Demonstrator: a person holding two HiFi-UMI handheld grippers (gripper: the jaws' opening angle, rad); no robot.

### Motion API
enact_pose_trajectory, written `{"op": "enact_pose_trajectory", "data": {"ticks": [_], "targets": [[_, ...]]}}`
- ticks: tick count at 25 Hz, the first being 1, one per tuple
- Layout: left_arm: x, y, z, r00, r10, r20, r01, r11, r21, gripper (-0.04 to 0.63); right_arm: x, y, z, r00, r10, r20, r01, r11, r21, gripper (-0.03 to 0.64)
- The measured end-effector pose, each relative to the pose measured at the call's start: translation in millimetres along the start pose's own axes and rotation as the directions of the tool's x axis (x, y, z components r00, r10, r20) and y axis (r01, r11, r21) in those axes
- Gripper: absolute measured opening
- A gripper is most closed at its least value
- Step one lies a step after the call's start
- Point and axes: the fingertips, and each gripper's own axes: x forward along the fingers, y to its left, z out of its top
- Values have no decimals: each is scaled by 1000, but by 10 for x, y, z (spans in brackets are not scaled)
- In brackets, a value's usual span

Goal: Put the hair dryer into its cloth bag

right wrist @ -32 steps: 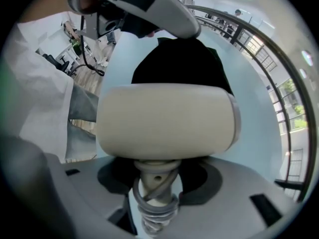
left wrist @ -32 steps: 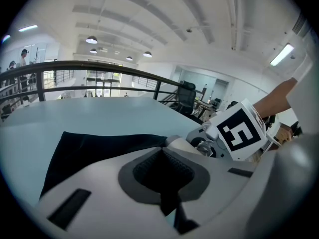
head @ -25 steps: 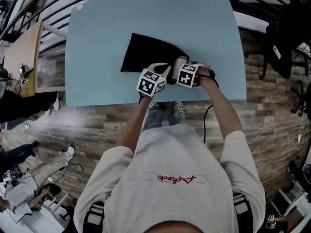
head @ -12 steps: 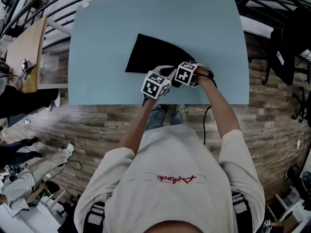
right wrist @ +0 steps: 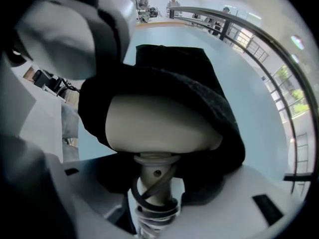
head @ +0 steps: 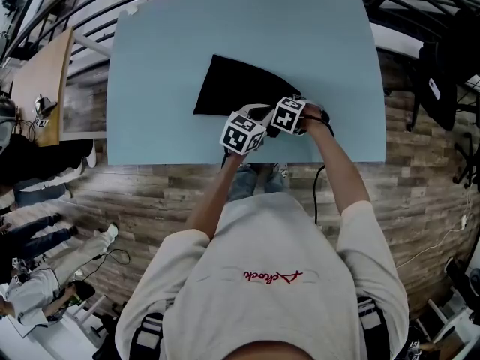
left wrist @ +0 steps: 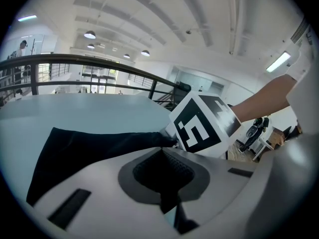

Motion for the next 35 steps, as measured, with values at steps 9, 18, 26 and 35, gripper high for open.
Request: {"op": "enact_pose_trajectory", "data": {"ticks": [9,18,26,35], "targets": [[124,-67,-34,1000,0,-21,0,1000,0,9,-194,49,-169,981,1,192,-1,1000,0,328],[323,-151,-34,999,4,-46,-4,1000,5,9,-416,-29,-864,967,-55,248,41,997,60,344],[394,-200,-67,998,12,-68,-11,1000,12,9,-285,17,-1408,981,-53,189,37,996,86,347],[426,-215,-76,997,15,-74,-14,1000,13,9,-162,9,-1457,982,-11,186,-6,996,92,345]]}}
